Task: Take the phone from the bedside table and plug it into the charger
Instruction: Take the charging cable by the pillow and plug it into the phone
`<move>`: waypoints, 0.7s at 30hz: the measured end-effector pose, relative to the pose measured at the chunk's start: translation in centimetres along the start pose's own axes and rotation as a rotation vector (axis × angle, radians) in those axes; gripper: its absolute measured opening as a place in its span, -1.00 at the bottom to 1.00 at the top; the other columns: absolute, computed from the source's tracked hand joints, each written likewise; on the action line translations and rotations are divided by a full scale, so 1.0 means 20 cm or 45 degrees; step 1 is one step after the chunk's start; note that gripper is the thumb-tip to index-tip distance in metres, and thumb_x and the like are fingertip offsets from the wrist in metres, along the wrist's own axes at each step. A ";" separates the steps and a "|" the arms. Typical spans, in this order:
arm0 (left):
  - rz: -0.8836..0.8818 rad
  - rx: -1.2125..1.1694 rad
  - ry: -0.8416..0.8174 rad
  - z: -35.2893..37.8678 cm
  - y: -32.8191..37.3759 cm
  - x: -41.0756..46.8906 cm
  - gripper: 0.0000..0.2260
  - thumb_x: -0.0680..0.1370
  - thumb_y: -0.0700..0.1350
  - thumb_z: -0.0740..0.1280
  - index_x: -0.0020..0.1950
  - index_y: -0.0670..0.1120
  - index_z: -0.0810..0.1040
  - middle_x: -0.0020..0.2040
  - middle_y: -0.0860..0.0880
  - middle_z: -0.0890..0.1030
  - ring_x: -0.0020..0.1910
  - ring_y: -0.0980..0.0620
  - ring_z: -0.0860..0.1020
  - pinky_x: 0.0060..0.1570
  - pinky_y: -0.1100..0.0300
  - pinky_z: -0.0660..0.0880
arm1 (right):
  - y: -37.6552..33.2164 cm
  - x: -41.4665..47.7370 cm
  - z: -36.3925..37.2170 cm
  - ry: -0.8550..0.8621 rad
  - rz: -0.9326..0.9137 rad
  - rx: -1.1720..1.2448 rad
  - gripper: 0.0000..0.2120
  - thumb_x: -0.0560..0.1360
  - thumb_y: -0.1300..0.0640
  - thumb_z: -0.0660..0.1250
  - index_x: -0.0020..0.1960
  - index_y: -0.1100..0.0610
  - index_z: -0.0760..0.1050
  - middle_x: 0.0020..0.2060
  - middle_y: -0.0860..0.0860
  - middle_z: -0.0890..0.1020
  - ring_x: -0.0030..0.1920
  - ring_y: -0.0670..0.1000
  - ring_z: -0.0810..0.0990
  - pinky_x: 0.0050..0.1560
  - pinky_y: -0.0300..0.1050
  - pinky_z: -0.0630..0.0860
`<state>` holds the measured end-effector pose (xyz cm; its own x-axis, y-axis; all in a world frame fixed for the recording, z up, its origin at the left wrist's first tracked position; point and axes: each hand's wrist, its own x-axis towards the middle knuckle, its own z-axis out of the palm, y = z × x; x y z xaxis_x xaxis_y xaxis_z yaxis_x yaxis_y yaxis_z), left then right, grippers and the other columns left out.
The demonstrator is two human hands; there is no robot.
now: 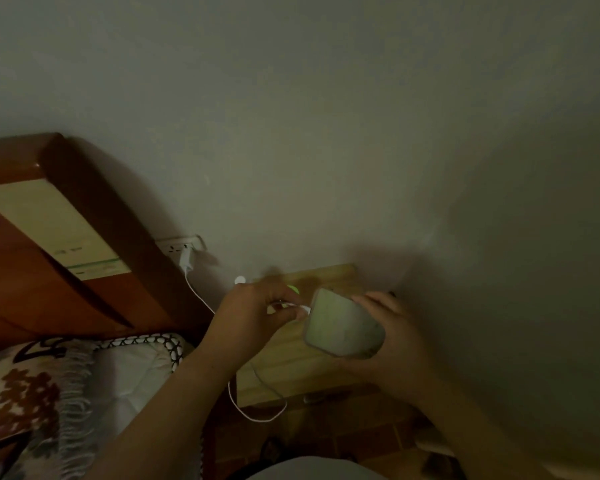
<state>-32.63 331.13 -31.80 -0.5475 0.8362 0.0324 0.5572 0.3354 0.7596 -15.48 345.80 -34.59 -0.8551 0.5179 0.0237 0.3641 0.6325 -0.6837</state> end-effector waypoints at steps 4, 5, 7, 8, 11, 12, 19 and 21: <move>0.037 0.049 -0.100 -0.01 -0.04 0.02 -0.91 0.38 -0.03 0.45 -0.14 0.04 0.68 -0.16 0.09 0.69 -0.18 0.21 0.58 -0.07 0.09 0.53 | -0.02 0.01 0.04 -0.021 0.014 -0.024 -0.17 0.06 -0.35 0.38 0.26 -0.03 0.40 0.06 -0.28 0.29 0.08 -0.20 0.31 0.07 -0.08 0.39; 0.036 0.035 -0.116 -0.02 -0.05 0.02 -0.91 0.38 -0.03 0.45 -0.14 0.04 0.68 -0.16 0.09 0.69 -0.17 0.23 0.58 -0.08 0.12 0.53 | -0.02 0.00 0.06 -0.022 0.022 -0.021 -0.17 0.07 -0.36 0.38 0.26 -0.03 0.40 0.06 -0.30 0.28 0.07 -0.21 0.31 0.07 -0.11 0.38; 0.039 -0.008 -0.148 -0.02 -0.08 0.03 -0.91 0.38 -0.04 0.45 -0.13 0.05 0.68 -0.14 0.10 0.69 -0.15 0.25 0.58 -0.05 0.15 0.54 | -0.01 -0.01 0.07 -0.038 0.037 -0.020 -0.17 0.09 -0.37 0.40 0.28 -0.05 0.37 0.08 -0.32 0.27 0.07 -0.25 0.29 0.07 -0.14 0.38; 0.048 -0.022 -0.159 -0.02 -0.10 0.03 -0.90 0.38 -0.04 0.45 -0.12 0.06 0.68 -0.12 0.11 0.69 -0.13 0.26 0.59 -0.03 0.16 0.54 | -0.01 -0.01 0.08 -0.043 0.043 -0.034 -0.16 0.10 -0.37 0.40 0.30 -0.06 0.35 0.10 -0.30 0.28 0.07 -0.26 0.28 0.07 -0.14 0.38; 0.069 -0.036 -0.171 -0.01 -0.15 0.03 -0.83 0.38 -0.07 0.45 -0.04 0.05 0.66 -0.05 0.12 0.68 -0.07 0.23 0.58 0.03 0.15 0.53 | 0.00 0.00 0.09 -0.045 0.073 -0.071 -0.15 0.13 -0.37 0.39 0.33 -0.06 0.31 0.18 -0.22 0.31 0.17 -0.15 0.32 0.13 -0.08 0.38; 0.063 -0.042 -0.183 0.00 -0.17 0.04 -0.80 0.38 -0.07 0.45 0.00 0.04 0.64 -0.03 0.11 0.67 -0.05 0.22 0.58 0.04 0.13 0.53 | 0.00 0.00 0.09 -0.039 0.085 -0.085 -0.13 0.13 -0.38 0.37 0.35 -0.05 0.30 0.21 -0.19 0.32 0.21 -0.11 0.32 0.17 -0.06 0.37; 0.066 -0.045 -0.324 0.07 -0.25 0.14 -0.85 0.44 0.03 0.37 0.00 0.16 0.60 -0.09 0.20 0.64 -0.13 0.21 0.57 -0.08 0.10 0.55 | 0.07 0.04 0.10 -0.070 0.130 -0.140 -0.16 0.20 -0.25 0.43 0.39 -0.02 0.26 0.27 -0.15 0.30 0.26 -0.06 0.27 0.23 0.00 0.30; 0.059 -0.038 -0.332 0.11 -0.26 0.17 -0.87 0.46 0.02 0.36 0.00 0.14 0.61 -0.08 0.17 0.66 -0.14 0.19 0.58 -0.10 0.06 0.56 | 0.11 0.07 0.10 -0.104 0.118 -0.156 -0.18 0.21 -0.25 0.43 0.38 -0.02 0.26 0.23 -0.19 0.28 0.25 -0.06 0.27 0.23 0.03 0.31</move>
<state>-36.05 333.07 -37.10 -0.3403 0.9352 -0.0983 0.5570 0.2847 0.7802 -16.64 346.81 -37.48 -0.8413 0.5316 -0.0981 0.4806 0.6524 -0.5860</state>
